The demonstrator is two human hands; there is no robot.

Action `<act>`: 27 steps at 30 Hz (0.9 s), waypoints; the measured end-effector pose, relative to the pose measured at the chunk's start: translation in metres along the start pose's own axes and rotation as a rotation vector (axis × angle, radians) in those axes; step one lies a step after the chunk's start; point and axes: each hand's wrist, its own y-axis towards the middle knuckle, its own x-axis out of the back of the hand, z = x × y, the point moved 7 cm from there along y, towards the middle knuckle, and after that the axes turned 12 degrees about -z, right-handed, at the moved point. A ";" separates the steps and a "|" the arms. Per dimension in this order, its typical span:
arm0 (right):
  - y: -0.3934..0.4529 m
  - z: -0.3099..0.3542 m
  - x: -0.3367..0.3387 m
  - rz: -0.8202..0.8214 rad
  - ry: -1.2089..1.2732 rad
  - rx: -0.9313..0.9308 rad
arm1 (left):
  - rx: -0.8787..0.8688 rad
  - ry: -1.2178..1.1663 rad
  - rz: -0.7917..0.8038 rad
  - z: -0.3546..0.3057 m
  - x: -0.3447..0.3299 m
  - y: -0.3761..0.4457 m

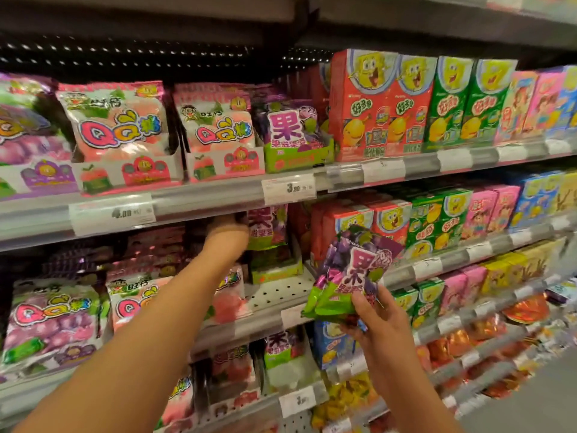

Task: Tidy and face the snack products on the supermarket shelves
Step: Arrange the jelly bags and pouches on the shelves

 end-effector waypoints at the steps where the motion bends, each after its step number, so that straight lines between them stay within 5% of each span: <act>1: 0.007 0.002 0.004 0.011 0.004 -0.005 | -0.018 0.043 -0.019 -0.003 -0.010 0.008; 11: 0.025 -0.010 0.013 0.134 -0.029 -0.043 | -0.171 0.417 -0.044 -0.012 -0.046 0.016; 27: 0.015 0.000 0.017 0.057 -0.130 0.006 | -0.226 0.491 -0.079 -0.006 -0.046 0.027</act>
